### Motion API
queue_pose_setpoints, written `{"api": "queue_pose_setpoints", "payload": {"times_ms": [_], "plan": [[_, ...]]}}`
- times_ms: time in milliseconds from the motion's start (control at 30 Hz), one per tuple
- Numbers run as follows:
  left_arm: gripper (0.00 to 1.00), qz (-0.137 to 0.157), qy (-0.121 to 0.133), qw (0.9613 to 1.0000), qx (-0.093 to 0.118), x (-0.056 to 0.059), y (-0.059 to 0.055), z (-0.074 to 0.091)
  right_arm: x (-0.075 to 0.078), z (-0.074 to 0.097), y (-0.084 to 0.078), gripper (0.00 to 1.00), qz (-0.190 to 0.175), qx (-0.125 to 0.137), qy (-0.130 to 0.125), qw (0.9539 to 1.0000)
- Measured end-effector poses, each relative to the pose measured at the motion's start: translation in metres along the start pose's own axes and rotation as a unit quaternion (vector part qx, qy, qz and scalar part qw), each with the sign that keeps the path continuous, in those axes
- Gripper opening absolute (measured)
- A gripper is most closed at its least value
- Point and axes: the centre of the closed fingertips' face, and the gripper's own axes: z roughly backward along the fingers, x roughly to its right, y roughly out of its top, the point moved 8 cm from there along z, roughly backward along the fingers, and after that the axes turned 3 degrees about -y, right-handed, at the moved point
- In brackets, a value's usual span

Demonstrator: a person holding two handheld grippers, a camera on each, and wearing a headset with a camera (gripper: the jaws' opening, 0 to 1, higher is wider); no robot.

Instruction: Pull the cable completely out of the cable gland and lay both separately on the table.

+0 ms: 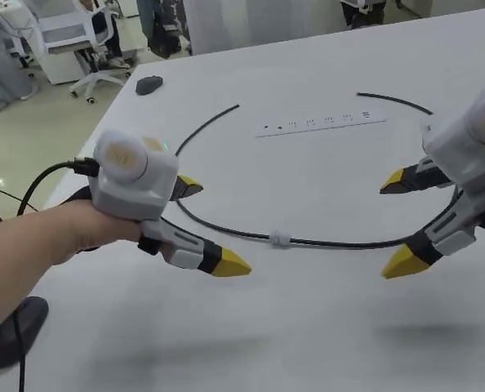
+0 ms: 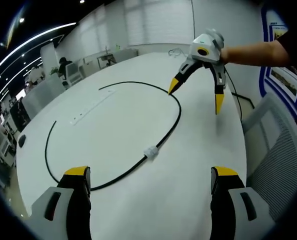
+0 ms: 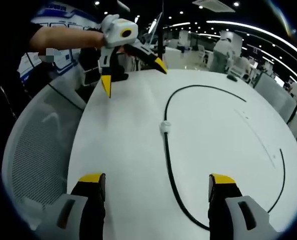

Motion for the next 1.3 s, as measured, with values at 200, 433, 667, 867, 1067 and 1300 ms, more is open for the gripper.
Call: {"api": "queue_pose_setpoints", "payload": {"times_ms": [200,433,667,867,1067,1300], "plan": [[1.0,0.018,-0.001,0.9997,0.015,-0.004,-0.002,-0.006,0.004,-0.018,0.007,0.83,0.0,0.004,-0.013,0.9999],[1.0,0.035,-0.004,0.9992,0.021,-0.006,-0.004,-0.019,0.014,-0.05,0.023,0.69,-0.04,0.056,-0.052,0.9963],[1.0,0.069,-0.023,0.9964,0.044,-0.003,-0.013,-0.023,0.01,-0.093,0.027,0.57,-0.061,0.064,-0.03,0.9956],[1.0,0.05,-0.038,0.9944,0.084,0.001,-0.005,-0.022,0.012,-0.112,0.035,0.39,-0.056,0.075,-0.04,0.9948],[1.0,0.058,-0.04,0.9934,0.091,-0.002,-0.009,-0.025,0.016,-0.125,0.04,0.27,-0.049,0.073,-0.025,0.9958],[1.0,0.091,-0.022,0.9912,0.093,-0.009,-0.015,-0.027,0.016,-0.132,0.04,0.16,-0.041,0.066,-0.022,0.9968]]}}
